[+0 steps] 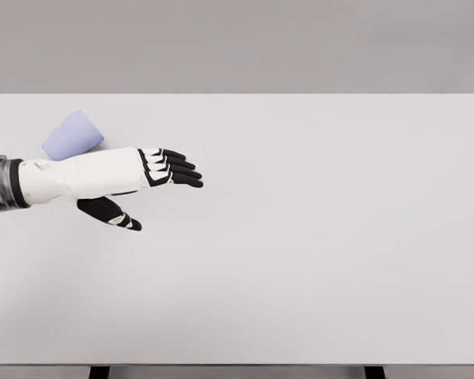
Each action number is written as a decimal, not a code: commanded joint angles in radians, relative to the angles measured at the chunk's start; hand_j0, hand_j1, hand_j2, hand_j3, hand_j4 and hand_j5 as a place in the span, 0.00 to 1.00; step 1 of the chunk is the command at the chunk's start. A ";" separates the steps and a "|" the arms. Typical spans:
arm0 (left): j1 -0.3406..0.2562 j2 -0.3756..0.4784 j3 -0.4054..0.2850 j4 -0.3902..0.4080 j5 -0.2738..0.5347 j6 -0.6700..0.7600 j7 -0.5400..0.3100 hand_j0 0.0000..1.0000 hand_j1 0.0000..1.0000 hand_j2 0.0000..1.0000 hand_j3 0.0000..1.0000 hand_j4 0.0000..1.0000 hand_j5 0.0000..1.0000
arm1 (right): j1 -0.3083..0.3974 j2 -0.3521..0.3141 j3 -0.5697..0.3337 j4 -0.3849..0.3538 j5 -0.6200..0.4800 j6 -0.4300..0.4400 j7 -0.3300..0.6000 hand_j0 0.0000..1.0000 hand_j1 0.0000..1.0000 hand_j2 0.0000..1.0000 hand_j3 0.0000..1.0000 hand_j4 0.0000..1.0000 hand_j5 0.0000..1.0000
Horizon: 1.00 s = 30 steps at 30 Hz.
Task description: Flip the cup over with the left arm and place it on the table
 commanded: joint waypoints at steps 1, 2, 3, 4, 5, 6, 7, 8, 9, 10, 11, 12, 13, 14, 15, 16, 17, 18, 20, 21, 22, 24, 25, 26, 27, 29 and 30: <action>0.000 0.001 0.001 0.000 0.006 0.003 -0.002 1.00 1.00 1.00 1.00 1.00 1.00 | 0.000 0.000 -0.003 0.000 -0.001 0.000 -0.001 1.00 1.00 1.00 1.00 1.00 1.00; 0.000 0.001 0.001 0.001 0.006 0.003 -0.002 1.00 1.00 1.00 1.00 1.00 1.00 | 0.000 0.000 0.002 0.001 -0.001 0.000 -0.002 1.00 1.00 1.00 1.00 1.00 1.00; 0.000 0.002 0.007 0.008 -0.003 0.003 -0.002 1.00 1.00 1.00 1.00 1.00 1.00 | 0.000 0.000 0.002 0.000 -0.001 0.000 -0.002 1.00 1.00 1.00 1.00 1.00 1.00; 0.000 0.002 0.030 0.011 -0.011 0.003 -0.002 1.00 1.00 1.00 1.00 1.00 1.00 | 0.000 0.000 0.000 0.000 -0.001 0.000 -0.002 1.00 1.00 1.00 1.00 1.00 1.00; 0.000 0.007 0.048 0.015 -0.018 0.003 -0.002 1.00 1.00 1.00 1.00 1.00 1.00 | 0.000 0.000 -0.001 0.000 -0.001 0.000 -0.002 1.00 1.00 1.00 1.00 1.00 1.00; 0.002 0.007 0.071 0.029 -0.020 0.003 -0.002 1.00 1.00 1.00 1.00 1.00 1.00 | 0.000 0.000 0.000 0.000 -0.001 0.000 -0.002 1.00 1.00 1.00 1.00 1.00 1.00; 0.002 0.007 0.097 0.041 -0.020 0.003 -0.002 1.00 1.00 1.00 1.00 1.00 1.00 | 0.000 0.000 0.002 0.000 -0.001 0.000 -0.002 1.00 1.00 1.00 1.00 1.00 1.00; 0.002 0.012 0.119 0.047 -0.020 0.003 -0.002 1.00 1.00 1.00 1.00 1.00 1.00 | 0.000 0.000 0.000 0.000 -0.001 0.000 -0.002 1.00 1.00 1.00 1.00 1.00 1.00; 0.002 0.024 0.154 0.051 -0.020 0.003 -0.011 1.00 1.00 1.00 1.00 1.00 1.00 | 0.000 0.000 0.000 0.000 -0.001 0.000 -0.002 1.00 1.00 1.00 1.00 1.00 1.00; 0.002 0.041 0.205 0.058 -0.020 0.003 -0.035 1.00 1.00 1.00 1.00 1.00 1.00 | 0.000 0.000 0.000 0.000 -0.001 0.000 -0.002 1.00 1.00 1.00 1.00 1.00 1.00; 0.000 0.056 0.228 0.080 -0.009 0.003 -0.042 1.00 1.00 1.00 1.00 1.00 1.00 | 0.000 0.000 0.000 0.000 -0.001 0.000 -0.002 1.00 1.00 1.00 1.00 1.00 1.00; -0.002 0.125 0.220 0.080 -0.009 0.003 -0.032 1.00 1.00 1.00 1.00 1.00 1.00 | 0.000 0.000 0.000 0.000 -0.001 0.000 -0.002 1.00 1.00 1.00 1.00 1.00 1.00; -0.003 0.179 0.203 0.080 -0.006 0.003 -0.019 1.00 1.00 1.00 1.00 1.00 1.00 | 0.000 0.000 0.000 0.000 -0.001 0.000 -0.002 1.00 1.00 1.00 1.00 1.00 1.00; -0.009 0.237 0.200 0.077 -0.006 0.026 0.056 1.00 1.00 1.00 1.00 1.00 1.00 | 0.000 0.000 0.000 0.000 -0.001 0.000 -0.002 1.00 1.00 1.00 1.00 1.00 1.00; -0.011 0.269 0.200 0.077 -0.006 0.058 0.115 1.00 1.00 1.00 1.00 1.00 1.00 | 0.000 0.000 0.000 0.000 -0.001 0.000 -0.002 1.00 1.00 1.00 1.00 1.00 1.00; -0.011 0.331 0.197 0.078 -0.008 0.069 0.225 1.00 1.00 1.00 1.00 1.00 1.00 | 0.000 0.000 0.000 0.000 -0.001 0.000 -0.002 1.00 1.00 1.00 1.00 1.00 1.00; -0.006 0.401 0.197 0.078 -0.008 0.061 0.235 1.00 1.00 1.00 1.00 1.00 1.00 | 0.000 0.000 0.000 0.000 -0.001 0.000 -0.002 1.00 1.00 1.00 1.00 1.00 1.00; 0.002 0.433 0.192 0.072 0.004 0.060 0.239 1.00 1.00 1.00 1.00 1.00 1.00 | 0.000 0.000 0.000 0.000 -0.001 0.000 -0.002 1.00 1.00 1.00 1.00 1.00 1.00; 0.002 0.437 0.128 0.074 0.243 0.106 0.216 1.00 1.00 1.00 1.00 1.00 1.00 | 0.000 0.000 0.000 0.000 -0.001 0.000 -0.002 1.00 1.00 1.00 1.00 1.00 1.00; 0.000 0.424 0.123 0.057 0.383 0.305 0.134 1.00 1.00 1.00 1.00 1.00 1.00 | 0.002 0.000 0.000 0.000 -0.001 0.000 -0.002 1.00 1.00 1.00 1.00 1.00 1.00; -0.009 0.374 0.123 0.040 0.458 0.509 0.106 1.00 1.00 1.00 1.00 1.00 1.00 | 0.000 0.000 0.000 0.000 -0.001 0.000 -0.002 1.00 1.00 1.00 1.00 1.00 1.00; -0.029 0.237 0.119 0.037 0.494 0.724 0.110 1.00 1.00 1.00 1.00 1.00 1.00 | 0.000 0.000 0.000 0.000 -0.001 0.000 -0.002 1.00 1.00 1.00 1.00 1.00 1.00; -0.029 0.207 0.119 0.040 0.497 0.777 0.127 1.00 1.00 1.00 1.00 1.00 1.00 | 0.000 0.000 0.000 0.000 -0.001 0.000 -0.002 1.00 1.00 1.00 1.00 1.00 1.00; -0.029 0.188 0.119 0.038 0.502 0.842 0.156 1.00 1.00 1.00 1.00 1.00 1.00 | 0.000 0.000 0.000 0.000 -0.001 0.000 -0.002 1.00 1.00 1.00 1.00 1.00 1.00; -0.029 0.159 0.117 0.035 0.512 0.917 0.205 1.00 1.00 1.00 1.00 1.00 1.00 | 0.000 0.000 0.000 0.000 -0.001 0.000 -0.002 1.00 1.00 1.00 1.00 1.00 1.00; -0.025 0.151 0.021 0.020 0.538 0.980 0.538 1.00 1.00 1.00 1.00 1.00 1.00 | 0.000 0.000 0.000 0.000 -0.001 0.000 -0.002 1.00 1.00 1.00 1.00 1.00 1.00; -0.025 0.153 -0.038 0.018 0.581 0.980 0.691 1.00 1.00 1.00 1.00 1.00 1.00 | 0.000 0.000 0.000 0.000 -0.001 0.000 -0.002 1.00 1.00 1.00 1.00 1.00 1.00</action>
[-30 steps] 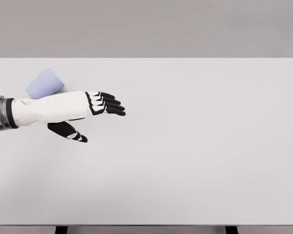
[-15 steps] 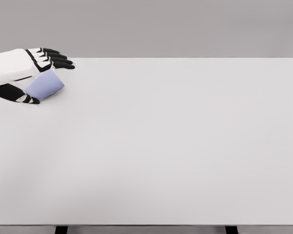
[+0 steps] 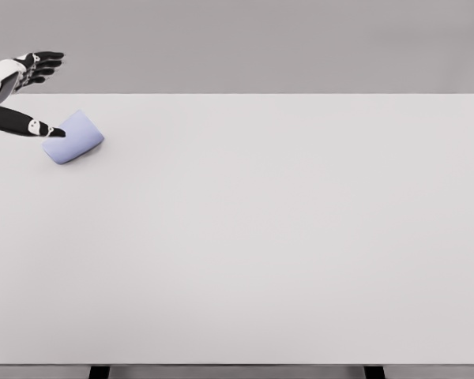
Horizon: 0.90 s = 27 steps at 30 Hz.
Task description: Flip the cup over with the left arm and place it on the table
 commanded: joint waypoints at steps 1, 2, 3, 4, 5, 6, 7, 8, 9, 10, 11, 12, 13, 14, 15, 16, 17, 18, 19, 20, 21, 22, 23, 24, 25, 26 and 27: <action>0.002 -0.020 -0.090 -0.010 0.089 0.091 0.270 1.00 1.00 1.00 1.00 1.00 1.00 | 0.000 0.000 0.000 0.000 0.000 0.000 0.000 1.00 1.00 1.00 1.00 1.00 1.00; 0.000 -0.026 -0.090 -0.007 0.108 0.096 0.270 1.00 1.00 1.00 1.00 1.00 1.00 | 0.000 0.000 0.000 0.000 0.000 0.000 0.000 1.00 1.00 1.00 1.00 1.00 1.00; 0.000 -0.029 -0.092 -0.008 0.105 0.096 0.272 1.00 1.00 1.00 1.00 1.00 1.00 | 0.000 0.000 0.000 0.000 0.000 0.000 0.000 1.00 1.00 1.00 1.00 1.00 1.00; 0.000 -0.029 -0.092 -0.013 0.102 0.097 0.270 1.00 1.00 1.00 1.00 1.00 1.00 | 0.000 0.000 0.000 0.000 0.000 0.000 0.000 1.00 1.00 1.00 1.00 1.00 1.00; -0.006 -0.028 -0.092 -0.019 0.099 0.157 0.269 1.00 1.00 1.00 1.00 1.00 1.00 | 0.000 0.000 0.000 0.000 0.000 0.000 0.000 1.00 1.00 1.00 1.00 1.00 1.00; -0.012 -0.028 -0.092 -0.027 0.090 0.224 0.267 1.00 1.00 1.00 1.00 1.00 1.00 | 0.000 0.000 0.000 0.000 0.000 0.000 0.000 1.00 1.00 1.00 1.00 1.00 1.00; -0.023 -0.029 -0.092 -0.030 0.074 0.284 0.266 1.00 1.00 1.00 1.00 1.00 1.00 | 0.000 0.000 0.000 0.000 0.000 0.000 0.000 1.00 1.00 1.00 1.00 1.00 1.00; -0.028 -0.029 -0.092 -0.030 0.062 0.317 0.249 0.99 0.99 0.99 0.99 0.99 0.99 | 0.000 0.000 0.000 0.000 0.000 0.000 0.000 1.00 1.00 1.00 1.00 1.00 1.00; -0.032 -0.029 -0.092 -0.030 0.030 0.336 0.224 0.99 0.99 0.99 0.99 0.99 0.99 | 0.000 0.000 0.000 0.000 0.000 0.000 0.000 1.00 1.00 1.00 1.00 1.00 1.00; -0.032 -0.029 -0.092 -0.030 0.004 0.336 0.191 0.99 0.99 0.99 0.99 0.99 0.99 | 0.000 0.000 0.000 0.000 0.000 0.000 0.000 1.00 1.00 1.00 1.00 1.00 1.00; -0.040 -0.029 -0.093 -0.030 -0.022 0.336 0.131 0.99 0.99 0.99 0.99 0.99 0.99 | 0.000 0.000 0.000 0.000 0.000 0.000 0.000 1.00 1.00 1.00 1.00 1.00 1.00; -0.057 -0.043 -0.093 -0.025 -0.045 0.336 0.059 0.99 0.99 0.99 0.99 0.99 0.99 | 0.000 0.000 0.000 0.000 0.000 0.000 0.000 1.00 1.00 1.00 1.00 1.00 1.00; -0.078 -0.066 -0.093 -0.018 -0.067 0.336 0.001 0.99 0.99 0.99 0.99 0.99 0.99 | 0.000 0.000 0.000 0.000 0.000 0.000 0.000 1.00 1.00 1.00 1.00 1.00 1.00; -0.092 -0.101 -0.093 0.001 -0.093 0.336 -0.033 0.99 0.99 0.99 0.99 0.99 0.99 | 0.000 0.000 0.000 0.000 0.000 0.000 0.000 1.00 1.00 1.00 1.00 1.00 1.00; -0.113 -0.157 -0.096 0.027 -0.131 0.336 -0.043 0.99 0.99 0.99 0.99 0.99 0.99 | 0.000 0.000 0.000 0.000 0.000 0.000 0.000 1.00 1.00 1.00 1.00 1.00 1.00; -0.133 -0.189 -0.118 0.048 -0.151 0.336 -0.044 1.00 1.00 1.00 1.00 1.00 1.00 | 0.000 0.000 0.000 0.000 0.000 0.000 0.000 1.00 1.00 1.00 1.00 1.00 1.00; -0.156 -0.213 -0.136 0.068 -0.164 0.336 -0.044 1.00 1.00 1.00 1.00 1.00 1.00 | 0.000 0.000 0.000 0.000 0.000 0.000 0.000 1.00 1.00 1.00 1.00 1.00 1.00; -0.170 -0.241 -0.157 0.091 -0.176 0.336 -0.043 1.00 1.00 1.00 1.00 1.00 1.00 | 0.000 0.000 0.000 0.000 0.000 0.000 0.000 1.00 1.00 1.00 1.00 1.00 1.00; -0.172 -0.256 -0.164 0.105 -0.200 0.336 -0.041 1.00 1.00 1.00 1.00 1.00 1.00 | 0.000 0.000 0.000 0.000 0.000 0.000 0.000 1.00 1.00 1.00 1.00 1.00 1.00; -0.179 -0.259 -0.164 0.114 -0.208 0.336 -0.041 1.00 1.00 1.00 1.00 1.00 1.00 | 0.000 0.000 0.000 0.000 0.000 0.000 0.000 1.00 1.00 1.00 1.00 1.00 1.00; -0.184 -0.259 -0.164 0.128 -0.210 0.336 -0.040 1.00 1.00 1.00 1.00 1.00 1.00 | 0.000 0.000 0.000 0.000 0.000 0.000 0.000 1.00 1.00 1.00 1.00 1.00 1.00; -0.186 -0.259 -0.164 0.134 -0.210 0.336 -0.038 1.00 1.00 1.00 1.00 1.00 1.00 | 0.000 0.000 0.000 0.000 0.000 0.000 0.000 1.00 1.00 1.00 1.00 1.00 1.00; -0.186 -0.261 -0.165 0.143 -0.211 0.336 -0.033 1.00 1.00 1.00 1.00 1.00 1.00 | 0.000 0.000 0.000 0.000 0.000 0.000 0.000 1.00 1.00 1.00 1.00 1.00 1.00; -0.186 -0.261 -0.165 0.151 -0.211 0.336 -0.033 1.00 1.00 1.00 1.00 1.00 1.00 | 0.000 0.000 0.000 0.000 0.000 0.000 0.000 1.00 1.00 1.00 1.00 1.00 1.00; -0.187 -0.261 -0.165 0.156 -0.231 0.336 -0.033 1.00 1.00 1.00 1.00 1.00 1.00 | 0.000 0.000 0.000 0.000 0.000 0.000 0.000 1.00 1.00 1.00 1.00 1.00 1.00; -0.189 -0.266 -0.165 0.162 -0.249 0.336 -0.033 1.00 1.00 1.00 1.00 1.00 1.00 | 0.000 0.000 0.000 0.000 0.000 0.000 0.000 1.00 1.00 1.00 1.00 1.00 1.00; -0.199 -0.273 -0.167 0.182 -0.256 0.336 -0.033 1.00 1.00 1.00 1.00 1.00 1.00 | 0.000 0.000 0.000 0.000 0.000 0.000 0.000 1.00 1.00 1.00 1.00 1.00 1.00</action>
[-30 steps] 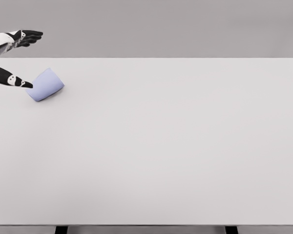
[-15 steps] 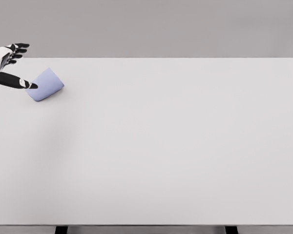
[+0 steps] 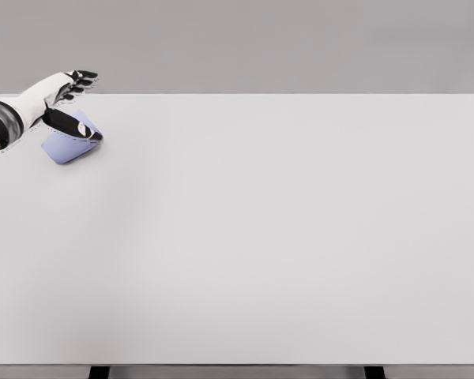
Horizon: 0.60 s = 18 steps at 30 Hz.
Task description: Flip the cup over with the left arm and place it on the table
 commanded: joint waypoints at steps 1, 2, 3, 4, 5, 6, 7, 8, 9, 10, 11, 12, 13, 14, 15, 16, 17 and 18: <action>0.000 -0.018 -0.010 0.044 -0.033 0.000 0.000 1.00 1.00 1.00 1.00 1.00 1.00 | 0.000 0.000 0.000 0.000 0.000 0.000 0.000 1.00 1.00 1.00 1.00 1.00 1.00; -0.011 -0.033 -0.023 0.076 -0.051 0.000 0.000 1.00 1.00 1.00 1.00 1.00 1.00 | 0.000 0.000 0.000 0.000 0.000 0.000 0.000 1.00 1.00 1.00 1.00 1.00 1.00; -0.015 -0.047 -0.030 0.093 -0.063 0.000 0.000 1.00 1.00 1.00 1.00 1.00 1.00 | 0.000 0.000 0.000 0.000 0.000 0.000 0.000 1.00 1.00 1.00 1.00 1.00 1.00; -0.020 -0.057 -0.036 0.113 -0.079 0.000 0.000 1.00 1.00 1.00 1.00 1.00 1.00 | 0.000 0.000 0.000 0.000 0.000 0.000 0.000 1.00 1.00 1.00 1.00 1.00 1.00; -0.021 -0.060 -0.042 0.119 -0.080 0.000 -0.001 1.00 1.00 1.00 1.00 1.00 1.00 | 0.000 0.000 0.000 0.000 0.000 0.000 0.000 1.00 1.00 1.00 1.00 1.00 1.00; -0.023 -0.061 -0.050 0.119 -0.080 0.000 -0.001 1.00 1.00 1.00 1.00 1.00 1.00 | 0.000 0.000 0.000 0.000 0.000 0.000 0.000 1.00 1.00 1.00 1.00 1.00 1.00; -0.025 -0.063 -0.056 0.130 -0.080 0.000 -0.001 1.00 1.00 1.00 1.00 1.00 1.00 | 0.000 0.000 0.000 0.000 0.000 0.000 0.000 1.00 1.00 1.00 1.00 1.00 1.00; -0.026 -0.064 -0.059 0.141 -0.082 0.000 -0.001 1.00 1.00 1.00 1.00 1.00 1.00 | 0.000 0.000 0.000 0.000 0.000 0.000 0.000 1.00 1.00 1.00 1.00 1.00 1.00; -0.028 -0.064 -0.062 0.149 -0.083 0.000 -0.001 1.00 1.00 1.00 1.00 1.00 1.00 | 0.000 0.000 0.000 0.000 0.000 0.000 0.000 1.00 1.00 1.00 1.00 1.00 1.00; -0.028 -0.064 -0.062 0.155 -0.094 0.000 -0.001 1.00 1.00 1.00 1.00 1.00 1.00 | 0.000 0.000 0.000 0.000 0.000 0.000 0.000 1.00 1.00 1.00 1.00 1.00 1.00; -0.028 -0.064 -0.062 0.164 -0.103 0.000 -0.001 1.00 1.00 1.00 1.00 1.00 1.00 | 0.000 0.000 0.000 0.000 0.000 0.000 0.000 1.00 1.00 1.00 1.00 1.00 1.00; -0.028 -0.064 -0.064 0.178 -0.106 0.000 -0.001 1.00 1.00 1.00 1.00 1.00 1.00 | 0.000 0.000 0.000 0.000 0.000 0.000 0.000 1.00 1.00 1.00 1.00 1.00 1.00; -0.028 -0.066 -0.066 0.188 -0.108 0.000 -0.001 1.00 1.00 1.00 1.00 1.00 1.00 | 0.000 0.000 0.000 0.000 0.000 0.000 0.000 1.00 1.00 1.00 1.00 1.00 1.00; -0.028 -0.078 -0.066 0.195 -0.109 0.000 -0.001 1.00 1.00 1.00 1.00 1.00 1.00 | 0.000 0.000 0.000 0.000 0.000 0.000 0.000 1.00 1.00 1.00 1.00 1.00 1.00; -0.028 -0.086 -0.069 0.207 -0.125 0.000 0.000 1.00 1.00 1.00 1.00 1.00 1.00 | 0.000 0.000 0.000 0.000 0.000 0.000 0.000 1.00 1.00 1.00 1.00 1.00 1.00; -0.032 -0.101 -0.069 0.227 -0.145 0.000 0.000 1.00 1.00 1.00 1.00 1.00 1.00 | 0.000 0.000 0.000 0.000 0.000 0.000 0.000 1.00 1.00 1.00 1.00 1.00 1.00; -0.035 -0.113 -0.069 0.248 -0.148 0.000 0.000 1.00 1.00 1.00 1.00 1.00 1.00 | 0.000 0.000 0.000 0.000 0.000 0.000 0.000 1.00 1.00 1.00 1.00 1.00 1.00; -0.038 -0.115 -0.070 0.254 -0.151 0.000 0.000 1.00 1.00 1.00 1.00 1.00 1.00 | 0.000 0.000 0.000 0.000 0.000 0.000 0.000 1.00 1.00 1.00 1.00 1.00 1.00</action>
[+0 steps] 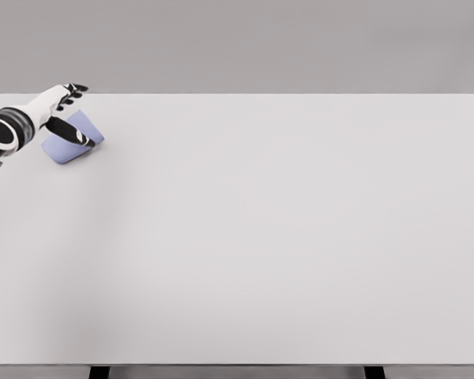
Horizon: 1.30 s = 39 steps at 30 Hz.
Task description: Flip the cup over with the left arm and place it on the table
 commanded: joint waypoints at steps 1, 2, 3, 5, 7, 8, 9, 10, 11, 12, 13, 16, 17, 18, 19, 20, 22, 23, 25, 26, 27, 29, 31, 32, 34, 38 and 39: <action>0.000 -0.015 -0.002 0.031 -0.025 -0.001 0.002 1.00 1.00 1.00 1.00 1.00 1.00 | 0.000 0.000 0.000 0.000 0.000 0.000 0.000 1.00 1.00 1.00 1.00 1.00 1.00; -0.002 -0.021 -0.002 0.045 -0.028 -0.001 0.005 0.99 0.99 0.99 0.99 0.99 0.99 | 0.000 0.000 0.000 0.000 0.000 0.000 0.000 1.00 1.00 1.00 1.00 1.00 1.00; 0.000 -0.027 -0.004 0.054 -0.030 -0.001 0.007 0.99 0.99 0.99 0.99 0.99 0.99 | 0.000 0.000 0.000 0.000 0.000 0.000 0.000 1.00 1.00 1.00 1.00 1.00 1.00; 0.000 -0.027 -0.005 0.064 -0.030 -0.001 0.017 1.00 1.00 1.00 1.00 1.00 1.00 | 0.000 0.000 0.000 0.000 0.000 0.000 0.000 1.00 1.00 1.00 1.00 1.00 1.00; 0.000 -0.027 -0.013 0.070 -0.030 -0.001 0.019 1.00 1.00 1.00 1.00 1.00 1.00 | 0.000 0.000 0.000 0.000 0.000 0.000 0.000 1.00 1.00 1.00 1.00 1.00 1.00; -0.002 -0.027 -0.014 0.074 -0.030 -0.001 0.019 1.00 1.00 1.00 1.00 1.00 1.00 | 0.000 0.000 0.000 0.000 0.000 0.000 0.000 1.00 1.00 1.00 1.00 1.00 1.00; -0.002 -0.027 -0.014 0.082 -0.030 -0.001 0.020 1.00 1.00 1.00 1.00 1.00 1.00 | 0.000 0.000 0.000 0.000 0.000 0.000 0.000 1.00 1.00 1.00 1.00 1.00 1.00; -0.002 -0.027 -0.014 0.085 -0.031 -0.001 0.023 1.00 1.00 1.00 1.00 1.00 1.00 | 0.000 0.000 0.000 0.000 0.000 0.000 0.000 1.00 1.00 1.00 1.00 1.00 1.00; -0.002 -0.029 -0.016 0.087 -0.031 -0.001 0.023 1.00 1.00 1.00 1.00 1.00 1.00 | 0.000 0.000 0.000 0.000 0.000 0.000 0.000 1.00 1.00 1.00 1.00 1.00 1.00; -0.003 -0.029 -0.017 0.087 -0.031 -0.001 0.023 1.00 1.00 1.00 1.00 1.00 1.00 | 0.000 0.000 0.000 0.000 0.000 0.000 0.000 1.00 1.00 1.00 1.00 1.00 1.00; -0.002 -0.029 -0.017 0.088 -0.031 -0.001 0.023 1.00 1.00 1.00 1.00 1.00 1.00 | 0.000 0.000 0.000 0.000 0.000 0.000 0.000 1.00 1.00 1.00 1.00 1.00 1.00; -0.002 -0.029 -0.017 0.122 -0.045 -0.001 0.023 1.00 1.00 1.00 1.00 1.00 1.00 | 0.000 0.000 0.000 0.000 0.000 0.000 0.000 1.00 1.00 1.00 1.00 1.00 1.00; -0.002 -0.030 -0.017 0.128 -0.046 -0.001 0.023 1.00 1.00 1.00 1.00 1.00 1.00 | 0.000 0.000 0.000 0.000 0.000 0.000 0.000 1.00 1.00 1.00 1.00 1.00 1.00; -0.002 -0.037 -0.019 0.140 -0.050 -0.001 0.023 1.00 1.00 1.00 1.00 1.00 1.00 | 0.000 0.000 0.000 0.000 0.000 0.000 0.000 1.00 1.00 1.00 1.00 1.00 1.00; -0.002 -0.038 -0.022 0.143 -0.051 -0.001 0.023 1.00 1.00 1.00 1.00 1.00 1.00 | 0.000 0.000 0.000 0.000 0.000 0.000 0.000 1.00 1.00 1.00 1.00 1.00 1.00; -0.002 -0.040 -0.025 0.143 -0.050 -0.001 0.023 1.00 1.00 1.00 1.00 1.00 1.00 | 0.002 0.000 0.000 0.000 0.000 0.000 0.000 1.00 1.00 1.00 1.00 1.00 1.00; 0.000 -0.044 -0.033 0.145 -0.050 -0.001 0.023 1.00 1.00 1.00 1.00 1.00 1.00 | 0.000 0.000 0.000 0.000 0.000 0.000 0.000 1.00 1.00 1.00 1.00 1.00 1.00; 0.002 -0.046 -0.034 0.145 -0.050 -0.001 0.023 1.00 1.00 1.00 1.00 1.00 1.00 | 0.000 0.000 0.000 0.000 0.000 0.000 0.000 1.00 1.00 1.00 1.00 1.00 1.00; 0.002 -0.046 -0.040 0.143 -0.051 -0.001 0.023 1.00 1.00 1.00 1.00 1.00 1.00 | 0.000 0.000 0.000 0.000 0.000 0.000 0.000 1.00 1.00 1.00 1.00 1.00 1.00; 0.002 -0.046 -0.040 0.145 -0.050 -0.001 0.023 1.00 1.00 1.00 1.00 1.00 1.00 | 0.000 0.000 0.000 0.000 0.000 0.000 0.000 1.00 1.00 1.00 1.00 1.00 1.00; 0.000 -0.046 -0.040 0.146 -0.050 -0.001 0.022 1.00 1.00 1.00 1.00 1.00 1.00 | 0.002 0.000 0.000 0.000 0.000 0.000 0.000 1.00 1.00 1.00 1.00 1.00 1.00; 0.000 -0.046 -0.040 0.159 -0.050 -0.001 0.022 1.00 1.00 1.00 1.00 1.00 1.00 | 0.000 0.000 0.000 0.000 0.000 0.000 0.000 1.00 1.00 1.00 1.00 1.00 1.00; 0.000 -0.046 -0.040 0.168 -0.050 -0.009 0.022 1.00 1.00 1.00 1.00 1.00 1.00 | 0.000 0.000 0.000 0.000 0.000 0.000 0.000 1.00 1.00 1.00 1.00 1.00 1.00; 0.000 -0.046 -0.040 0.168 -0.050 -0.012 0.022 1.00 1.00 1.00 1.00 1.00 1.00 | 0.000 0.000 0.000 0.000 0.000 0.000 0.000 1.00 1.00 1.00 1.00 1.00 1.00; 0.000 -0.046 -0.039 0.168 -0.050 -0.012 0.022 1.00 1.00 1.00 1.00 1.00 1.00 | 0.000 0.000 0.000 0.000 0.000 0.000 0.000 1.00 1.00 1.00 1.00 1.00 1.00; 0.000 -0.046 -0.039 0.168 -0.048 -0.021 0.022 1.00 1.00 1.00 1.00 1.00 1.00 | 0.000 0.000 0.000 0.000 0.000 0.000 0.000 1.00 1.00 1.00 1.00 1.00 1.00; 0.000 -0.046 -0.039 0.168 -0.050 -0.021 0.022 1.00 1.00 1.00 1.00 1.00 1.00 | 0.000 0.000 0.000 0.000 0.000 0.000 0.000 1.00 1.00 1.00 1.00 1.00 1.00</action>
